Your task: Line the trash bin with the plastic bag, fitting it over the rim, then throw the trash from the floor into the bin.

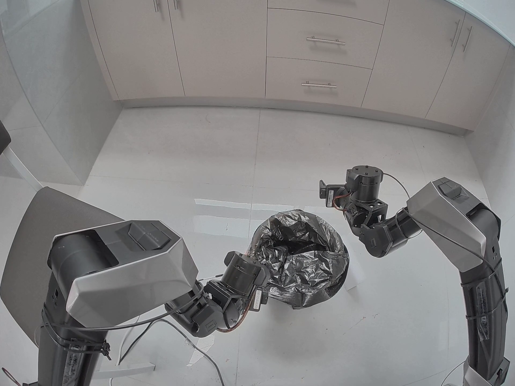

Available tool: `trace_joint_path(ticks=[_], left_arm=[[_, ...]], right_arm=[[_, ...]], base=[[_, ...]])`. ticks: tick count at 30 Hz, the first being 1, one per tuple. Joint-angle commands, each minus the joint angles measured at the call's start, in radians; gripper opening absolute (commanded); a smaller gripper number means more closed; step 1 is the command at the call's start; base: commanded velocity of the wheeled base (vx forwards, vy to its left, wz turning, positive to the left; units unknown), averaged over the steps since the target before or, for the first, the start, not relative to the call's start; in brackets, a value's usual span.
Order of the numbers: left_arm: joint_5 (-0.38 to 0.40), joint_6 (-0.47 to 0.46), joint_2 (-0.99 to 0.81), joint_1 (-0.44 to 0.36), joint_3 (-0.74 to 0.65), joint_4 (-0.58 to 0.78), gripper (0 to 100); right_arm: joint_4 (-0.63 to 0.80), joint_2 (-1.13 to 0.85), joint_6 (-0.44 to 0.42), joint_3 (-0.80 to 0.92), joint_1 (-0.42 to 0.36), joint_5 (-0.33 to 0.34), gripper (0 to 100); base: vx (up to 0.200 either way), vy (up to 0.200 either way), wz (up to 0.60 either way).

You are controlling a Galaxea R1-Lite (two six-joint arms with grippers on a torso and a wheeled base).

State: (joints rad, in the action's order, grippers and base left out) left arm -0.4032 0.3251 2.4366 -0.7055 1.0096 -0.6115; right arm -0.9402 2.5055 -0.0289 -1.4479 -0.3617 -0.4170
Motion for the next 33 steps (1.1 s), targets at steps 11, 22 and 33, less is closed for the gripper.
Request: trace_joint_path(ticks=[11,22,33], left_arm=[[0.012,-0.006,0.078,0.009,0.038,0.004,100],[0.049,-0.003,0.076,0.024,0.106,0.160,100],[0.099,0.088,-0.088,-0.040,0.020,0.211,100]], right_arm=[[-0.002,0.013,-0.002,0.000,0.000,0.000,100],[-0.002,0.015,-0.002,0.000,0.000,0.000,100],[-0.002,0.013,-0.002,-0.002,0.001,0.000,100]], base=[[0.000,0.000,0.00],[0.000,0.000,0.00],[0.000,0.000,0.00]])
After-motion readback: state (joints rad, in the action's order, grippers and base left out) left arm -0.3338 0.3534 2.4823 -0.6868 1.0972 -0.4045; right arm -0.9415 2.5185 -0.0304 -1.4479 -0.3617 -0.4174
